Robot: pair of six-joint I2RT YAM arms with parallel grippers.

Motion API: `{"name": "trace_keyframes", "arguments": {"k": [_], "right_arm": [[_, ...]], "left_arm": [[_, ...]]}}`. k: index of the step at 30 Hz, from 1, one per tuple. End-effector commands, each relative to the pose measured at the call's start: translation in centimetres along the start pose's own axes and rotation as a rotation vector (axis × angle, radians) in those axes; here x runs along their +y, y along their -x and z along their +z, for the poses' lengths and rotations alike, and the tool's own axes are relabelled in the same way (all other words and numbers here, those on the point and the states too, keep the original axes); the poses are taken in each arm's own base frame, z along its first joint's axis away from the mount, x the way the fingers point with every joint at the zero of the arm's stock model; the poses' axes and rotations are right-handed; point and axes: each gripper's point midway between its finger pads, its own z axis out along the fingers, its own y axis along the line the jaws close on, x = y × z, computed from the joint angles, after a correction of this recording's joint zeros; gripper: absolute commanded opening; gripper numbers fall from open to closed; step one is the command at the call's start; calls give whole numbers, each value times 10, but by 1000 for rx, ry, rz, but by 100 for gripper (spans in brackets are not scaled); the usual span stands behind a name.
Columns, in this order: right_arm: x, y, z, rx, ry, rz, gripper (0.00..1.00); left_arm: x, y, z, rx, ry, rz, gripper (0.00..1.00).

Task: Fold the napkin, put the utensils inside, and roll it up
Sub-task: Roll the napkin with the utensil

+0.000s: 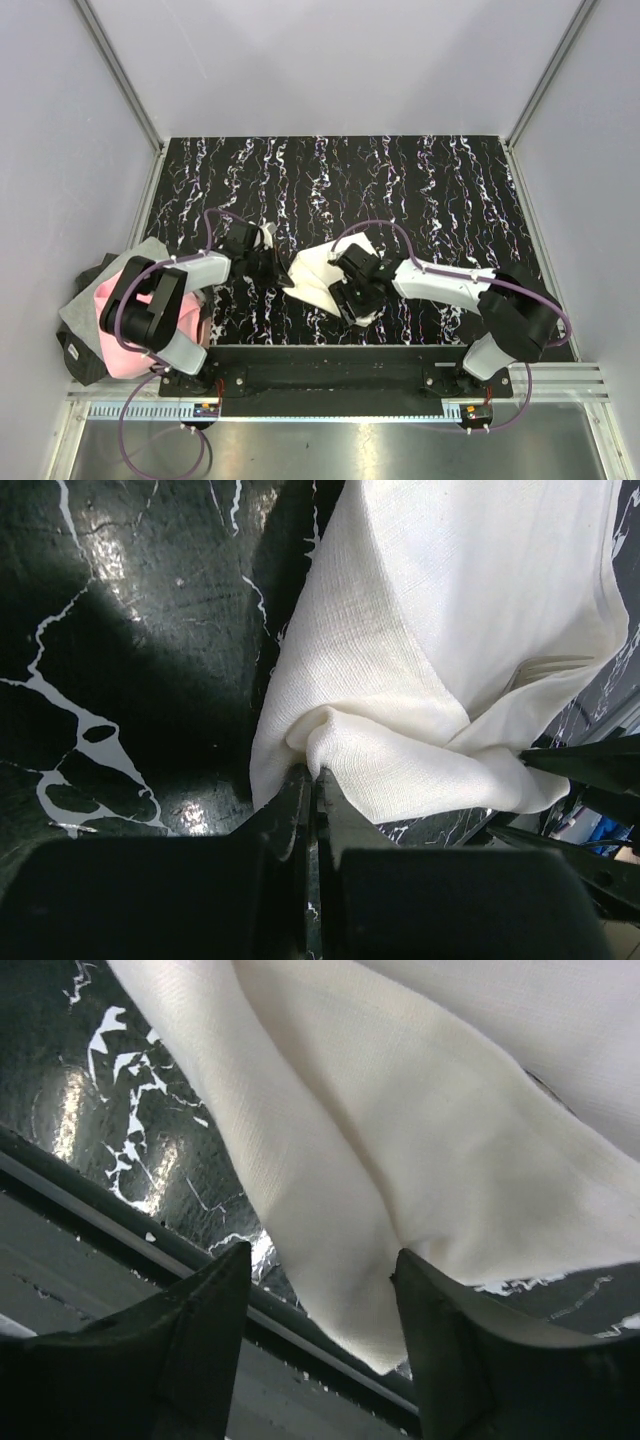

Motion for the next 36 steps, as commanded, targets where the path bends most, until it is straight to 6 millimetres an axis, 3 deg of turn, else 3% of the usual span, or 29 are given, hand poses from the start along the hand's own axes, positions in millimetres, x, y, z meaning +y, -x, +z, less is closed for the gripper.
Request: {"name": "trace_keyframes", "arguments": {"k": [1, 6, 11, 16, 20, 28, 36], "right_arm": [[7, 38, -36, -93, -24, -73, 70], [25, 88, -59, -270, -91, -246, 74], [57, 104, -44, -333, -77, -442, 76], [73, 102, -12, -304, -57, -554, 75], [72, 100, 4, -285, -51, -575, 75], [64, 90, 28, -229, -68, -598, 73], [38, 73, 56, -136, -98, -518, 71]], "left_arm": [[-1, 7, 2, 9, 7, 26, 0], [2, 5, 3, 23, 19, 23, 0], [3, 4, 6, 38, 19, 16, 0], [2, 6, 5, 35, 17, 14, 0], [2, 7, 4, 35, 20, 14, 0], [1, 7, 3, 31, 15, 20, 0], [-4, 11, -1, 11, 2, 38, 0]]}}
